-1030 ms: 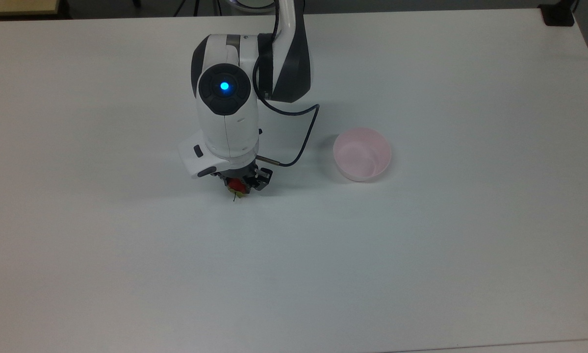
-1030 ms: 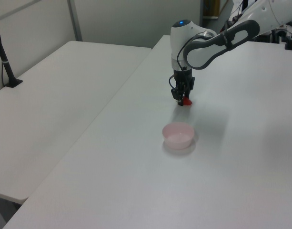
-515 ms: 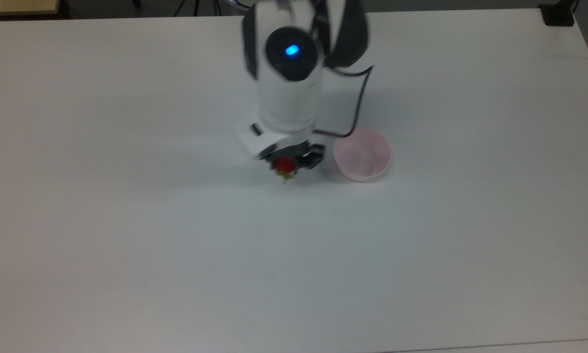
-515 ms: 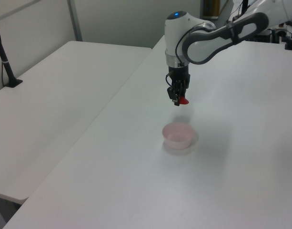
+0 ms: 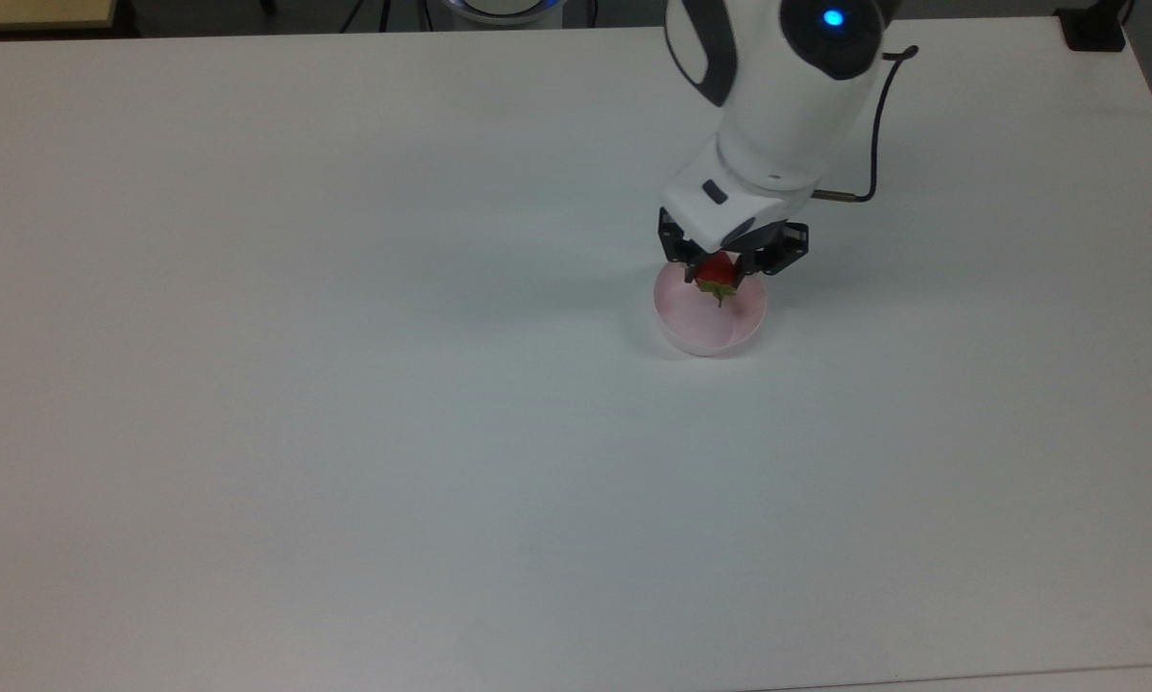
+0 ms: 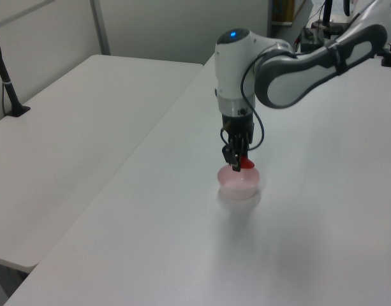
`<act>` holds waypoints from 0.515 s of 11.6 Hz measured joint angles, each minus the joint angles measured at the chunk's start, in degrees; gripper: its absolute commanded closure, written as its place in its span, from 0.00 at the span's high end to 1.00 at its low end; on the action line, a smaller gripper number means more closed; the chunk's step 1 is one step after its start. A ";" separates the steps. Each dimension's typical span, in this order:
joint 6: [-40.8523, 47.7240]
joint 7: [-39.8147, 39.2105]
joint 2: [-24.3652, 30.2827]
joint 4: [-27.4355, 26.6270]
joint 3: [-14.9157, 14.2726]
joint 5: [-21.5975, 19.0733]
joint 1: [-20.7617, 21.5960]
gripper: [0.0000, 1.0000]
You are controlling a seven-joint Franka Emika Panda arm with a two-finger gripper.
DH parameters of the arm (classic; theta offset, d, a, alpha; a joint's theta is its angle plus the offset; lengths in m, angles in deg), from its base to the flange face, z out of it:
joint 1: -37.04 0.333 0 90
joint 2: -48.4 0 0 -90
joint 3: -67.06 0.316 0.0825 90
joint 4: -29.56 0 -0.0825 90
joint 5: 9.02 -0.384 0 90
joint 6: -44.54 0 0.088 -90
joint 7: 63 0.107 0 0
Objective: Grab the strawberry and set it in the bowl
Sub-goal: 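Lower the strawberry into the bowl and open the gripper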
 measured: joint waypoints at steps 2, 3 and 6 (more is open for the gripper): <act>-0.80 1.69 -1.03 0.00 -0.08 1.04 0.38 1.00; -0.99 1.81 -1.08 0.09 -0.26 1.35 0.22 1.00; -0.93 0.57 0.61 0.91 -0.57 2.34 -0.46 1.00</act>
